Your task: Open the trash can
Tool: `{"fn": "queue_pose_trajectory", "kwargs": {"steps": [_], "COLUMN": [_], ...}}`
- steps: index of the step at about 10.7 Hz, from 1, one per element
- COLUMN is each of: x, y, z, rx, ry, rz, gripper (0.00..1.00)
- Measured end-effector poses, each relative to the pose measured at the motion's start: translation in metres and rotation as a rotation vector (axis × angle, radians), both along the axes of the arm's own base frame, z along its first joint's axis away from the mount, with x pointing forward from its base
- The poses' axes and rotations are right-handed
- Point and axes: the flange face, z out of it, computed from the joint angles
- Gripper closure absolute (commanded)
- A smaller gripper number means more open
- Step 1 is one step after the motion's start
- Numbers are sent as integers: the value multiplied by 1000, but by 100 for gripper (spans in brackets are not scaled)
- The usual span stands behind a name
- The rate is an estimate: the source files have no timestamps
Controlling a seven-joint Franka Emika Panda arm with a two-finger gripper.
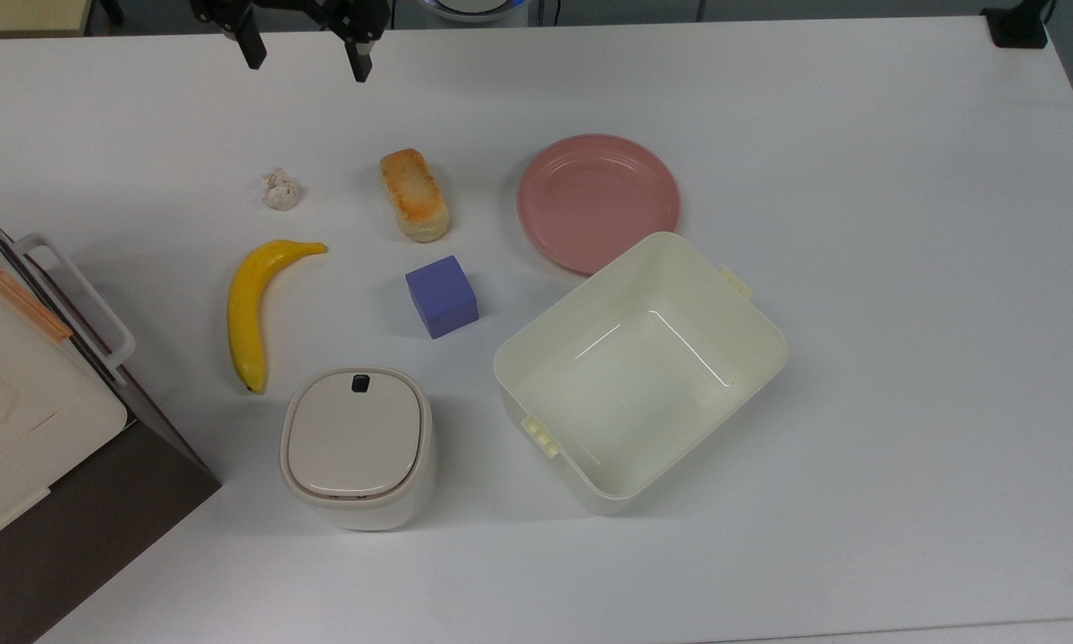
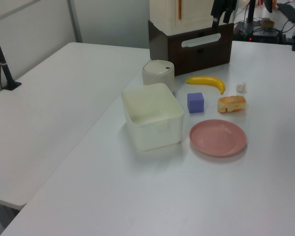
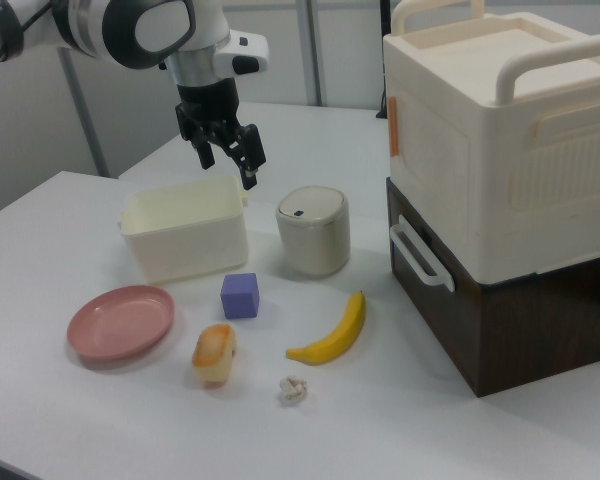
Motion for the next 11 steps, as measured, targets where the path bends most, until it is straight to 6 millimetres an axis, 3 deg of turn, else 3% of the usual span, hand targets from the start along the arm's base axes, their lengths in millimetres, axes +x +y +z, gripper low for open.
{"fn": "queue_pose_trajectory", "kwargs": {"steps": [4, 11], "x": [-8, -8], "y": [-21, -22], "z": [-3, -3], "rx": [0, -8], "ry": [36, 37], "rz": [-20, -10], "gripper": [0, 0]}}
